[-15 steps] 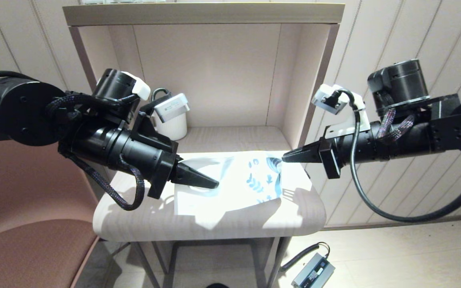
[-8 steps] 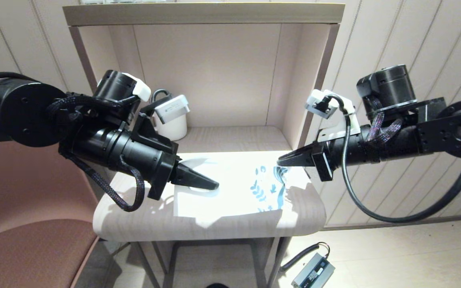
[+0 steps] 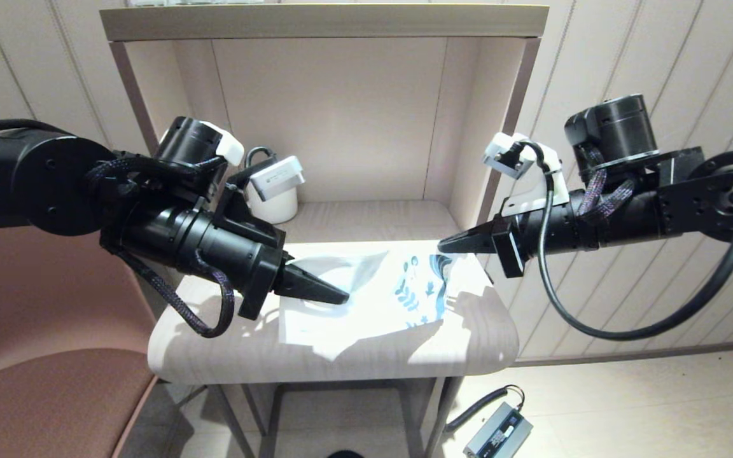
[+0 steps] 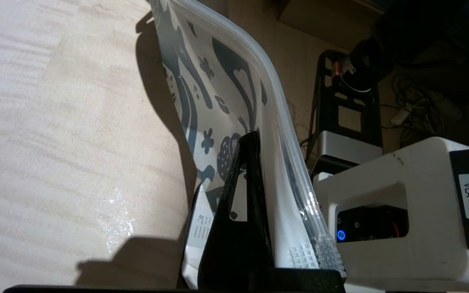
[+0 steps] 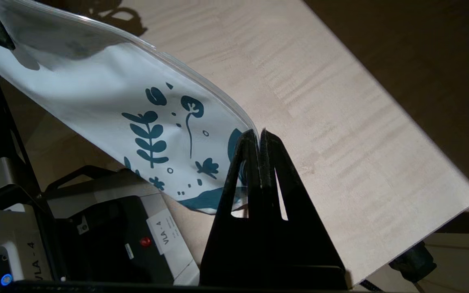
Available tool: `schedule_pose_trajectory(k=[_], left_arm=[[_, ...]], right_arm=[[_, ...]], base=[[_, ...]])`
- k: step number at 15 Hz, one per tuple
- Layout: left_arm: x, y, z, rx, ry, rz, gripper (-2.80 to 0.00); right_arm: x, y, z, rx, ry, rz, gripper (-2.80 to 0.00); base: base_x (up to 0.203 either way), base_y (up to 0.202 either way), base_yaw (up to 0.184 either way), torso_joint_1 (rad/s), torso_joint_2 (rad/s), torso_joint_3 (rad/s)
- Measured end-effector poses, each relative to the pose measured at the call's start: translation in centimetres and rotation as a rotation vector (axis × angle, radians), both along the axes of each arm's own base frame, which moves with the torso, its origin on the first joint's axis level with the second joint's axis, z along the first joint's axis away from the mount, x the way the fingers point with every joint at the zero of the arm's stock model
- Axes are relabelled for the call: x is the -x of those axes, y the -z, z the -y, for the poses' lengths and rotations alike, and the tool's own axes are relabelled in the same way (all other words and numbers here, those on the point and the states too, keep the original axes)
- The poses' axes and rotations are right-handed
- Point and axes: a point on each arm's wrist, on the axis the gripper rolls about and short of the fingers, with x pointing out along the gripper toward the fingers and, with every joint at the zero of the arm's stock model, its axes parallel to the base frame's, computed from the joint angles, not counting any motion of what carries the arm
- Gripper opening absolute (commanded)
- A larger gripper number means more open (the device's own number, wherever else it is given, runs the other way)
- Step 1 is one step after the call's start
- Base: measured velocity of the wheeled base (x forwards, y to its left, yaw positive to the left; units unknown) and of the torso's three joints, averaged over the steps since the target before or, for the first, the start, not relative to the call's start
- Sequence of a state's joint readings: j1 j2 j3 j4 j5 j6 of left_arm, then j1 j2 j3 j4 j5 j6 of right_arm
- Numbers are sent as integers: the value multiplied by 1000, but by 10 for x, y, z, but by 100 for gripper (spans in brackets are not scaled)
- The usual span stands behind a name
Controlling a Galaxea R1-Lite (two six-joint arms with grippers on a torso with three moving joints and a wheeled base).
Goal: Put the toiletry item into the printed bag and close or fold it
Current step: Close the strorage bag and place it on the desk
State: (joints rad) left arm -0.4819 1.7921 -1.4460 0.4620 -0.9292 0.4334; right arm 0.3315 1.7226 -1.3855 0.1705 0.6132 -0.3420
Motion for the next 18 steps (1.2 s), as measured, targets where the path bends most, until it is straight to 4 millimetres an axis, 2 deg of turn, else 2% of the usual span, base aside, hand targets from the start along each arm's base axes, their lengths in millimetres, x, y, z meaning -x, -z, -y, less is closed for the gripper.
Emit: schedule_pose_trajectory(k=[15, 16, 18], left_arm=[[-3, 4, 1, -6, 1, -10, -280], [-3, 4, 1, -6, 1, -10, -280], [-2, 5, 1, -7, 1, -11, -280]], right_arm=[[4, 4, -1, 7, -4, -18, -280], [4, 4, -1, 8, -2, -15, -11], [5, 5, -1, 10, -4, -16, 0]], base=[[0, 0, 0, 0, 0, 0], [0, 0, 0, 0, 0, 0], [0, 0, 0, 0, 0, 0]])
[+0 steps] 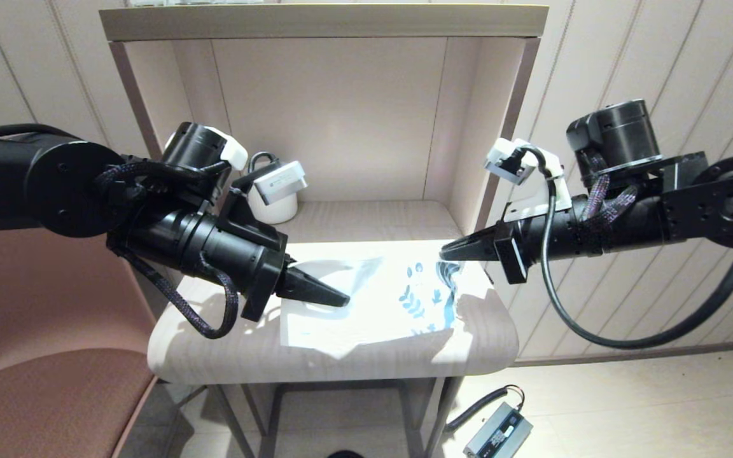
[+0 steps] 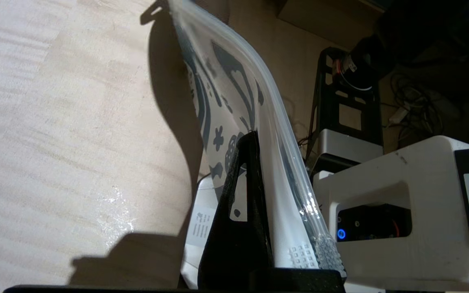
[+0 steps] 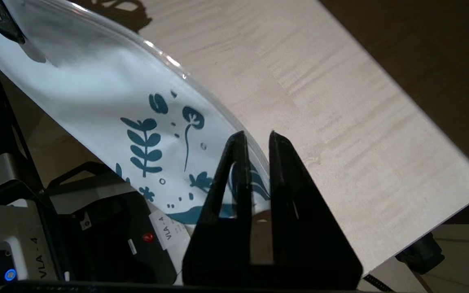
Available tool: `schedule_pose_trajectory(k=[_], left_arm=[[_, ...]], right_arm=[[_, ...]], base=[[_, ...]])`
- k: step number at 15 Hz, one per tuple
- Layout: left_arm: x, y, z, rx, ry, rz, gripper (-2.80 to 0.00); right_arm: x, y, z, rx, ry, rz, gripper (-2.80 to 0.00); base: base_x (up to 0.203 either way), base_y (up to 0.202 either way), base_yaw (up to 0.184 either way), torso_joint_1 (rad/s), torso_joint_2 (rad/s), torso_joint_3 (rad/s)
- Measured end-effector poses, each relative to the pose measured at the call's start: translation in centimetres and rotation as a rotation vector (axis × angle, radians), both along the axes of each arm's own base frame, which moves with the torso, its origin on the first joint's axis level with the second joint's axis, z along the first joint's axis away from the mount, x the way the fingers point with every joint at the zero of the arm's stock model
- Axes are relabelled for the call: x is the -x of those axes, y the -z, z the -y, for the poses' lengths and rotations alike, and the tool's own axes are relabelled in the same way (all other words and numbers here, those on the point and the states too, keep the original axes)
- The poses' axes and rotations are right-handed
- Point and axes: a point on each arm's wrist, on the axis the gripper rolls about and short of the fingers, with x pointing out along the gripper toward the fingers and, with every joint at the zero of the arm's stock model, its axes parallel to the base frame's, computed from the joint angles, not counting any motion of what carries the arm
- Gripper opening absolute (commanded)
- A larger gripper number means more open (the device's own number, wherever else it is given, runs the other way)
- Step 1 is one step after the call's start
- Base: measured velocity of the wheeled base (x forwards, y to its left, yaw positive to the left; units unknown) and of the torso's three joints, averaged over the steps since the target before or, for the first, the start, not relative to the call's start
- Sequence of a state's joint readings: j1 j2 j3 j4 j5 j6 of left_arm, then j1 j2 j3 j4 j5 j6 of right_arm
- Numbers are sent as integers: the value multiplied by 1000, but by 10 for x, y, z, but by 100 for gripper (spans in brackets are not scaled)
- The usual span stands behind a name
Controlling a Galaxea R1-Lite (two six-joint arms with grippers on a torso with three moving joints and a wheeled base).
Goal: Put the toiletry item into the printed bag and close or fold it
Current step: Close the strorage bag and place it on the desk
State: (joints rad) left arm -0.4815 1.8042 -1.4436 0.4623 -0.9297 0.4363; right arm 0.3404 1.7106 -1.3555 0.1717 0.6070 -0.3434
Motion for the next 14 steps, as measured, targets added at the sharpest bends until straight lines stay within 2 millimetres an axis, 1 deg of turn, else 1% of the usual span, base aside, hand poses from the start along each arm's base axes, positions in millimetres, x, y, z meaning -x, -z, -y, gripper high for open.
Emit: schedule_pose_trajectory(k=[3, 6, 8, 11, 12, 14], left_arm=[[0, 0, 0, -1, -1, 0, -280], [-1, 1, 1, -1, -1, 0, -280], [-4, 1, 2, -1, -8, -6, -280], [-14, 0, -4, 3, -39, -1, -280], [-19, -2, -8, 9, -60, 3, -280], [-31, -8, -21, 37, -131, 14, -280]], right_arm=[[2, -2, 0, -3, -4, 6, 0], [3, -9, 0, -13, -6, 26, 0], [5, -15, 2, -22, -1, 44, 0], [17, -29, 9, -38, 13, 84, 0], [23, -34, 11, -42, 15, 95, -280], [36, -36, 16, -44, 16, 102, -280]], base=[[0, 0, 0, 0, 0, 0], [0, 0, 0, 0, 0, 0], [0, 0, 0, 0, 0, 0], [0, 0, 0, 0, 0, 0], [0, 0, 0, 0, 0, 0], [0, 0, 0, 0, 0, 0]])
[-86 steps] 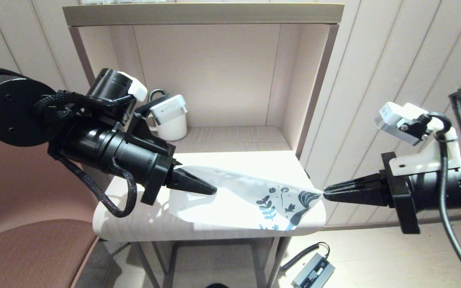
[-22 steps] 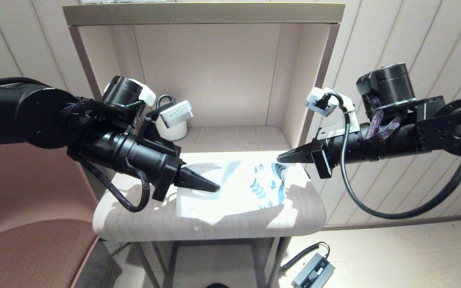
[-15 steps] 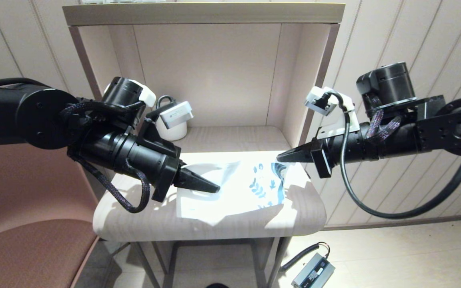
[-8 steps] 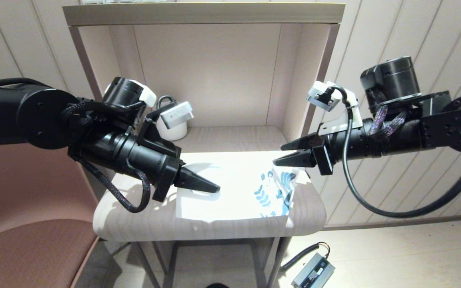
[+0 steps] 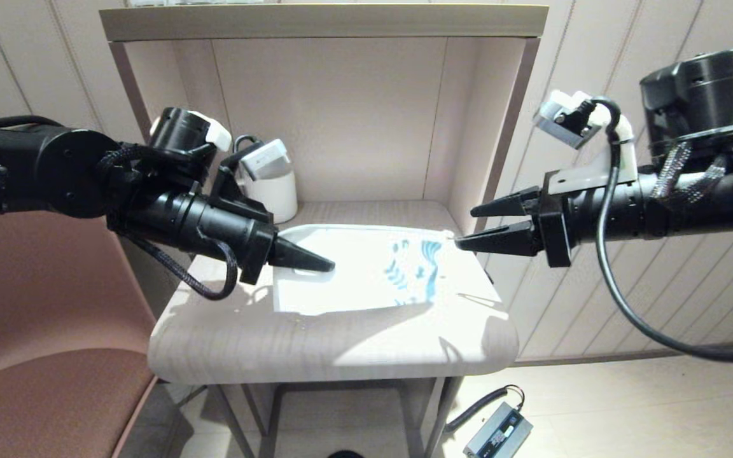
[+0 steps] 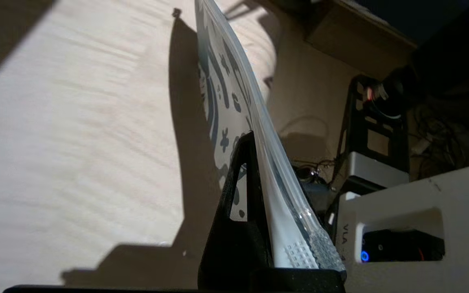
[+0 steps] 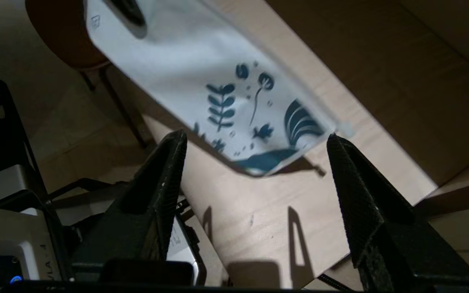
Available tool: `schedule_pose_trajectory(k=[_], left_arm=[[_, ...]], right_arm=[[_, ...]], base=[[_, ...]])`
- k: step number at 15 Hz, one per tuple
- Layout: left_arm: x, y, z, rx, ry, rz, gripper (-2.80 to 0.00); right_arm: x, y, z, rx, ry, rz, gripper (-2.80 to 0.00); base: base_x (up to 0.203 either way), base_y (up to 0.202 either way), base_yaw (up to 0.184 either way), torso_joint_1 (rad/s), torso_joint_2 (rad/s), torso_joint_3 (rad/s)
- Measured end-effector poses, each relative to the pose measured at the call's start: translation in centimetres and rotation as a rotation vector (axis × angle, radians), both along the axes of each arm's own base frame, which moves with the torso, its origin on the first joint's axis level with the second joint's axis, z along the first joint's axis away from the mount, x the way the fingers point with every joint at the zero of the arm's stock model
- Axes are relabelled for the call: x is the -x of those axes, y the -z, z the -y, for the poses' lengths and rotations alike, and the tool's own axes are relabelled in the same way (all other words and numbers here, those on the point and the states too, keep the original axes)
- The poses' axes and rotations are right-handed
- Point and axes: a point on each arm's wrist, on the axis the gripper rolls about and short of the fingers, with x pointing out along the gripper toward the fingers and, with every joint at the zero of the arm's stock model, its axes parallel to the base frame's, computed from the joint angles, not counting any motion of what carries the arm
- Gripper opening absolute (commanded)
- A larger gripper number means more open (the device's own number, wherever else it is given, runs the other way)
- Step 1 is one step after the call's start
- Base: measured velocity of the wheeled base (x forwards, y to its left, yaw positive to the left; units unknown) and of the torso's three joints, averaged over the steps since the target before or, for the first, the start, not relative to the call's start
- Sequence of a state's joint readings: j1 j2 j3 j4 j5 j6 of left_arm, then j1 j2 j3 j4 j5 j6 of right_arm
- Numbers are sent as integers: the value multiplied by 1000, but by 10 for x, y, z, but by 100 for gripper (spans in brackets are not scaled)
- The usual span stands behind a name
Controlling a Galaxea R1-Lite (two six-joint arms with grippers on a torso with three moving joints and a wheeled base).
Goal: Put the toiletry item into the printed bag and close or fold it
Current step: Close the strorage bag and place it on the desk
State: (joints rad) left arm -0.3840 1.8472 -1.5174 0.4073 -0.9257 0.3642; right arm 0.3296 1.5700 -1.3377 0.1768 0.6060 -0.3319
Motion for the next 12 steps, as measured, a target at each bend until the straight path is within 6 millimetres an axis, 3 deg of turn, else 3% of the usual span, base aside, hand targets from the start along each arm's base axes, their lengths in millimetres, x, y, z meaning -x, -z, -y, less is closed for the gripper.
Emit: schedule_pose_trajectory(k=[4, 9, 10, 12], left_arm=[[-23, -17, -15, 132, -153, -2, -280], [-41, -3, -15, 164, -189, -30, -280], [-43, -1, -14, 161, -190, -37, 0], [-45, 4, -14, 155, -190, -44, 0]], right_arm=[[16, 7, 8, 6, 8, -16, -280], [22, 9, 11, 7, 8, -21, -280], [23, 9, 11, 8, 8, -24, -280], [23, 11, 11, 9, 10, -31, -280]], base=[[0, 0, 0, 0, 0, 0], [0, 0, 0, 0, 0, 0], [0, 0, 0, 0, 0, 0], [0, 0, 0, 0, 0, 0]])
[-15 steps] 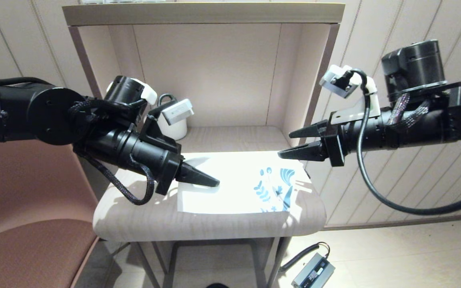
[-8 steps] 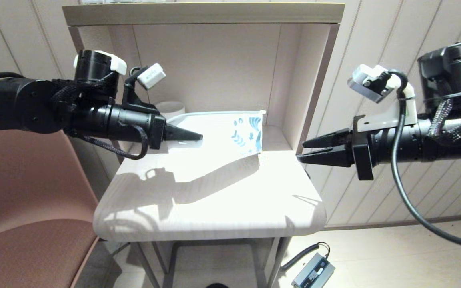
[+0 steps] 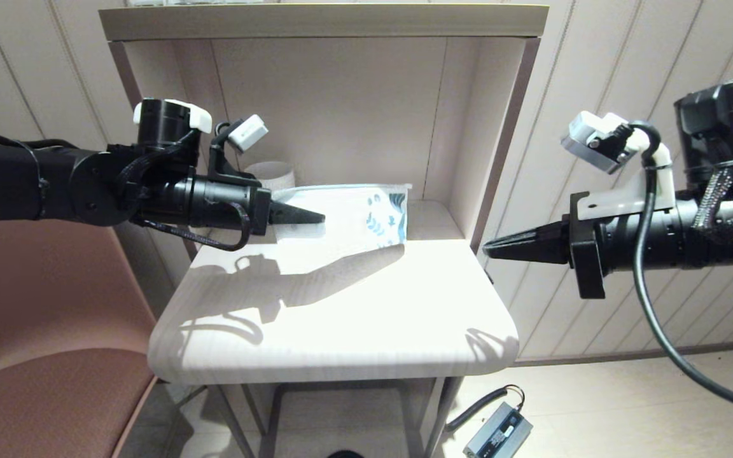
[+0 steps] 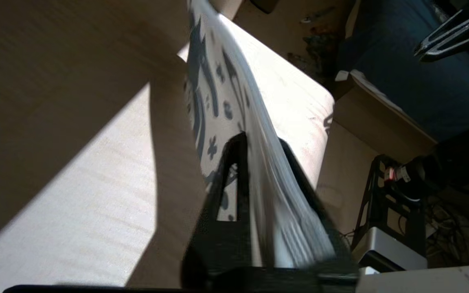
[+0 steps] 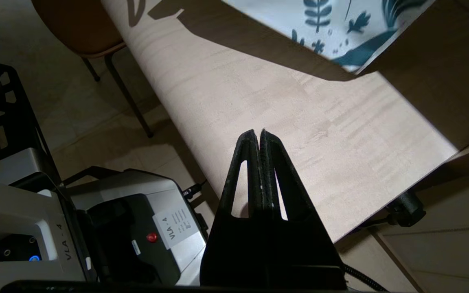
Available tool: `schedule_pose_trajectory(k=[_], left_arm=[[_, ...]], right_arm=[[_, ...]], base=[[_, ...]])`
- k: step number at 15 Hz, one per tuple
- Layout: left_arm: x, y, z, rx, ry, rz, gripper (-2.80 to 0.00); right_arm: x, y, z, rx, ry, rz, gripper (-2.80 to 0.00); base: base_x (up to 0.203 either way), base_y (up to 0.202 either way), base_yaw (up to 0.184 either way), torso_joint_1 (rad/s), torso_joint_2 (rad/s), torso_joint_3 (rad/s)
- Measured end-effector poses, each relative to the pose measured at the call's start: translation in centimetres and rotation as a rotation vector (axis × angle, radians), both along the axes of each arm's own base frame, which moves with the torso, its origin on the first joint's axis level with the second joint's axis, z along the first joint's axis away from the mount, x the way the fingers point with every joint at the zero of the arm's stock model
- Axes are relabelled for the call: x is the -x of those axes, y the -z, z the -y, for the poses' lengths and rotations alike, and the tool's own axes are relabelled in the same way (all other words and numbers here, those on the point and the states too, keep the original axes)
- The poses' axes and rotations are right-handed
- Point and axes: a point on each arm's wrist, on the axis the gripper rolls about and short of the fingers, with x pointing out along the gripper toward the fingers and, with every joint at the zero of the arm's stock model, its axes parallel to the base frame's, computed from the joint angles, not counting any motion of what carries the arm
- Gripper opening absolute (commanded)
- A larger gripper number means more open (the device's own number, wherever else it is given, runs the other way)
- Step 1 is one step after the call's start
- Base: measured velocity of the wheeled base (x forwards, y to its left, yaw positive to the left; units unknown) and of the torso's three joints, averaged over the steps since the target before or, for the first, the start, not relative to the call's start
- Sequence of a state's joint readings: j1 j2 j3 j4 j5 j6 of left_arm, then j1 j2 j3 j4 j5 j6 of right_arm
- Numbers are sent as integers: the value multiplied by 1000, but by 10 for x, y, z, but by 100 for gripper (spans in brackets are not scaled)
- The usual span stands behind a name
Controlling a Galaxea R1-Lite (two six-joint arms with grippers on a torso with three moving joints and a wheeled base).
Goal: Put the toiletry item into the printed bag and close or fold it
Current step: Close the strorage bag and place it on the desk
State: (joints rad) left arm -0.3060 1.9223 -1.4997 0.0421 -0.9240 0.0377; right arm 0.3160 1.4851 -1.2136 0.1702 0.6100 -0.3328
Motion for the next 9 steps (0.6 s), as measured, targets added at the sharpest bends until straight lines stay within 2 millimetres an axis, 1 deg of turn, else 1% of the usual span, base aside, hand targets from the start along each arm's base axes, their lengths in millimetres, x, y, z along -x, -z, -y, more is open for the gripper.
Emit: schedule_pose_trajectory(k=[5, 8, 9], left_arm=[[-3, 4, 1, 1, 1, -16, 0], [0, -5, -1, 18, -11, -22, 0], [4, -13, -4, 34, -22, -30, 0]], right_arm=[[0, 6, 0, 6, -2, -18, -280], [2, 8, 1, 8, -2, -27, -280], [3, 8, 1, 8, -2, -27, -280]], base=[[0, 0, 0, 0, 0, 0], [0, 0, 0, 0, 0, 0], [0, 0, 0, 0, 0, 0]])
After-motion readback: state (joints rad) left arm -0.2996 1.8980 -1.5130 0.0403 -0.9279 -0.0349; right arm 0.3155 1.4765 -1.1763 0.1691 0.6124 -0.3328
